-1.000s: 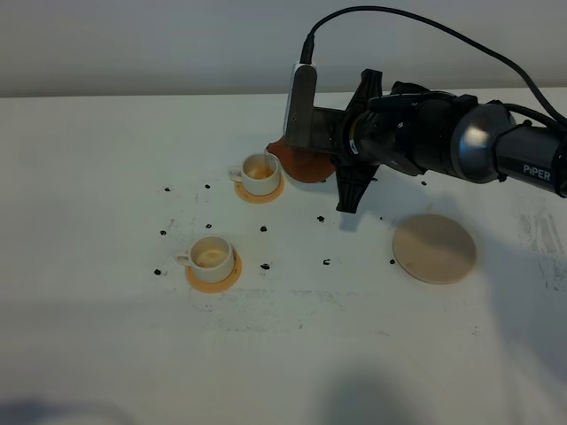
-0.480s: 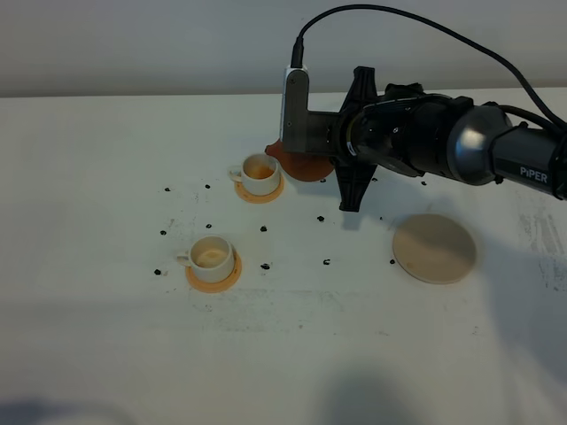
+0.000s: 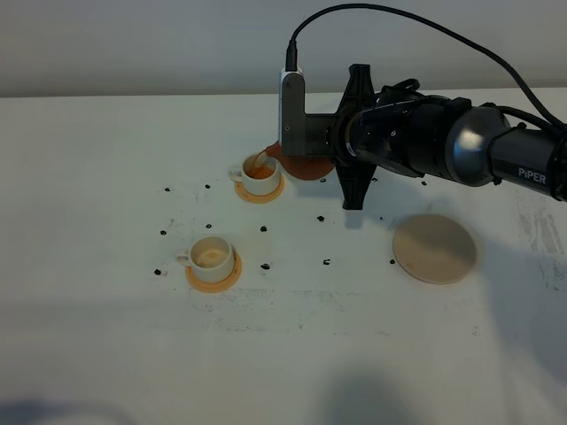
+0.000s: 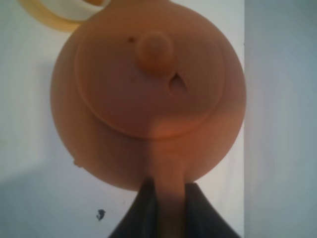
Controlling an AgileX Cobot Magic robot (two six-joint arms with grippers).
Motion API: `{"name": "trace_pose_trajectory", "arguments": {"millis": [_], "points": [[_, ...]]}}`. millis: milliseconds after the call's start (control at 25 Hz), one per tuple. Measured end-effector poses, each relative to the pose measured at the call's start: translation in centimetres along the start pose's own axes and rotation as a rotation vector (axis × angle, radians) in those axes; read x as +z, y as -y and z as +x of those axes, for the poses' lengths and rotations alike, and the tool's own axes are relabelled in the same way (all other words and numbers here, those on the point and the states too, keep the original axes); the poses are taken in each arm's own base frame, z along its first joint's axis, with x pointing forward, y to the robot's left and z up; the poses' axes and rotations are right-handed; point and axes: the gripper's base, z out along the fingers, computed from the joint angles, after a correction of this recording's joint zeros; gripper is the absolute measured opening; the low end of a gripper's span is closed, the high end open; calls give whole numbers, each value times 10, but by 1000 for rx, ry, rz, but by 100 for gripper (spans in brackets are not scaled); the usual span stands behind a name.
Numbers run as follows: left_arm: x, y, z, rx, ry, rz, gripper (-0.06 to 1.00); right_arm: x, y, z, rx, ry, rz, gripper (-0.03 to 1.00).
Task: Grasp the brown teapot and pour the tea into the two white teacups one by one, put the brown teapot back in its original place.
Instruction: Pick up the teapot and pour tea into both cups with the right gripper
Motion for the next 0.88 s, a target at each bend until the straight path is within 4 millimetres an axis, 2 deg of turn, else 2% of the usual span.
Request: {"name": "trace_pose_trajectory", "arguments": {"millis": [880], "points": [[0, 0, 0, 0, 0, 0, 57, 0, 2, 1, -73, -12, 19, 9]]}}
